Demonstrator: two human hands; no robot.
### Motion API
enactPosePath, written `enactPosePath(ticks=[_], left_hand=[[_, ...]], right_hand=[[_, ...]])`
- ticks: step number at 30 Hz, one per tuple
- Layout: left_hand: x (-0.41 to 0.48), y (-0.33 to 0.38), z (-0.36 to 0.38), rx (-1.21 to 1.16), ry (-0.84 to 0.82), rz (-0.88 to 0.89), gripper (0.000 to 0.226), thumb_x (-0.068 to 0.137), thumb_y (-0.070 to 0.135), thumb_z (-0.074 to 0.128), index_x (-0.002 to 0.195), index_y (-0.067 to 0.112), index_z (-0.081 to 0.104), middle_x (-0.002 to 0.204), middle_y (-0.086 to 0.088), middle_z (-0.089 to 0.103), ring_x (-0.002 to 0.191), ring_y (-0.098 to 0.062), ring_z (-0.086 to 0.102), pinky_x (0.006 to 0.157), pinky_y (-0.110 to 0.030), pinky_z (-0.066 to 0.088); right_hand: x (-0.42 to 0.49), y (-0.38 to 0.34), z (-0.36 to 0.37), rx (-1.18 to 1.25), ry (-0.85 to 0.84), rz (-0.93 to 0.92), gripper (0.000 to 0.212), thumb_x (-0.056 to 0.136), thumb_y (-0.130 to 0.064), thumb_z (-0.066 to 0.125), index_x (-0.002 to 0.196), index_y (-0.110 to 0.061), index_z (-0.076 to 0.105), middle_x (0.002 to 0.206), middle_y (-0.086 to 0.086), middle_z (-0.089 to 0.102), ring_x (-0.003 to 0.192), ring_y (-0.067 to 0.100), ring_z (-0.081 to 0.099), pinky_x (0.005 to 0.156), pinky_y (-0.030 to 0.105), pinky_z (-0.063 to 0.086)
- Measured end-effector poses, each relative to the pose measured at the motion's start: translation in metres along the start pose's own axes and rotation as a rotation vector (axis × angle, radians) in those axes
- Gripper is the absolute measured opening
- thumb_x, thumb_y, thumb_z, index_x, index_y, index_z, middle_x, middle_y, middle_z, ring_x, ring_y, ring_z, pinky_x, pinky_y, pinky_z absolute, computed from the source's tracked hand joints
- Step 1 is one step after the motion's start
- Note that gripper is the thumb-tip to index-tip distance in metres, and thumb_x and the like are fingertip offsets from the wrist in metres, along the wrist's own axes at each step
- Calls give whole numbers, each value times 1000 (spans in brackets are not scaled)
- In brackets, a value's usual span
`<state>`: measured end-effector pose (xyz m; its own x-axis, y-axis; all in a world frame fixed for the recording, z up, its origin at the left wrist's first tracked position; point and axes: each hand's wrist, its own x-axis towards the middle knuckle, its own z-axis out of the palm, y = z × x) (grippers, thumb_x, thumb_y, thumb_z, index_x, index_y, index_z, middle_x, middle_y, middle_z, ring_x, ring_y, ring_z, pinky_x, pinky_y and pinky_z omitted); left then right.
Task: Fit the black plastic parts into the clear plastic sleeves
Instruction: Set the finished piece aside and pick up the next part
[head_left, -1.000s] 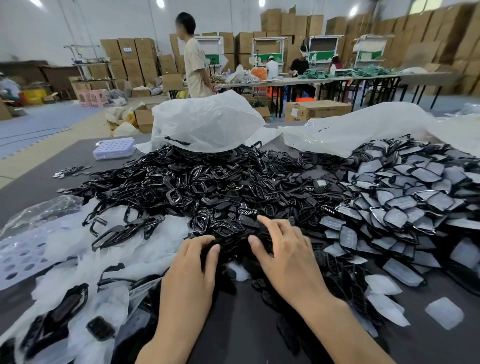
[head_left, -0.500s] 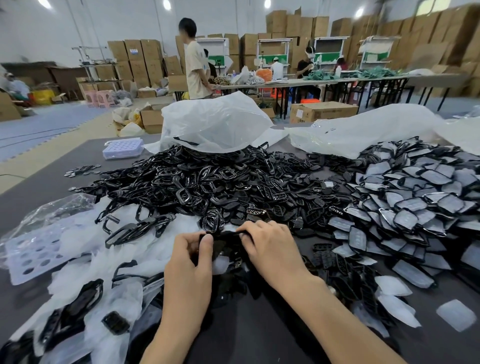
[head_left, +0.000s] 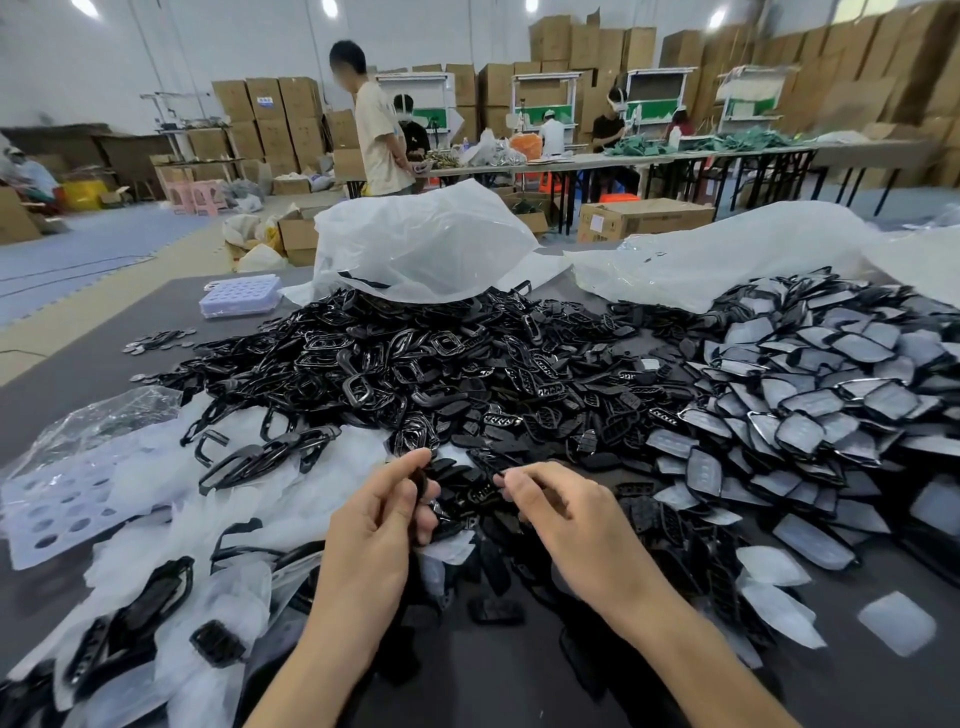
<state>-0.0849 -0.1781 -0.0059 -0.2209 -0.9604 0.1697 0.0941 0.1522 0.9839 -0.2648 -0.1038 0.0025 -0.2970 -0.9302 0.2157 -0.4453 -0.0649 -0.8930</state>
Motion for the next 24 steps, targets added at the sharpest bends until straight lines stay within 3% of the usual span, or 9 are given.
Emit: enactPosePath(ticks=[3, 9, 13, 16, 18, 20, 22, 24], left_hand=[[1, -2, 0, 28, -1, -9, 41, 103, -2, 44, 119, 29, 66, 91, 5, 75, 70, -5, 62, 70, -15, 53], [2, -5, 0, -21, -7, -13, 32, 101, 1, 51, 117, 24, 67, 96, -3, 78, 82, -12, 72, 74, -15, 56], [-1, 0, 3, -45, -1, 4, 22, 98, 6, 57, 108, 20, 71, 96, -5, 78, 85, -18, 74, 73, -18, 57], [-5, 4, 4, 54, 16, 46, 18, 94, 18, 63, 97, 33, 74, 102, 7, 75, 74, -8, 71, 66, -22, 58], [-8, 6, 5, 174, -26, 112, 21, 93, 20, 66, 94, 40, 71, 115, 19, 69, 83, -1, 70, 73, -19, 55], [-11, 5, 7, 279, -74, 149, 25, 94, 18, 66, 94, 43, 68, 103, 20, 70, 73, 0, 65, 69, -20, 51], [-13, 4, 10, 381, -78, 176, 29, 94, 18, 67, 95, 47, 65, 84, 5, 68, 62, -4, 58, 62, -19, 47], [-15, 3, 11, 415, -68, 194, 29, 93, 20, 67, 95, 48, 64, 80, -2, 67, 63, -11, 59, 61, -22, 48]], right_hand=[[1, -1, 0, -34, 19, -1, 21, 98, -41, 64, 115, -33, 73, 98, -19, 72, 93, -6, 65, 80, 7, 46], [2, -1, 0, -74, 14, -15, 20, 97, -39, 65, 113, -32, 75, 91, -21, 70, 92, -7, 64, 80, 7, 44], [1, 1, 3, -202, -26, -100, 20, 99, -36, 64, 114, -28, 74, 105, -22, 66, 101, -10, 58, 85, 4, 40], [2, 2, 4, -243, -106, -142, 19, 100, -30, 64, 115, -28, 73, 109, -24, 62, 103, -8, 58, 88, 5, 41], [2, 2, 4, -217, -141, -158, 19, 99, -22, 65, 114, -28, 74, 110, -24, 63, 106, -9, 58, 88, 5, 41], [0, 1, 5, -153, -145, -168, 22, 98, -14, 66, 108, -29, 76, 107, -23, 67, 106, -9, 61, 87, 6, 43], [-2, 0, 6, -75, -119, -152, 24, 96, -13, 68, 102, -35, 76, 101, -25, 71, 102, -7, 65, 84, 7, 45], [-2, -2, 6, 8, -101, -111, 23, 96, -18, 69, 103, -40, 73, 98, -25, 73, 97, -4, 68, 81, 7, 47]])
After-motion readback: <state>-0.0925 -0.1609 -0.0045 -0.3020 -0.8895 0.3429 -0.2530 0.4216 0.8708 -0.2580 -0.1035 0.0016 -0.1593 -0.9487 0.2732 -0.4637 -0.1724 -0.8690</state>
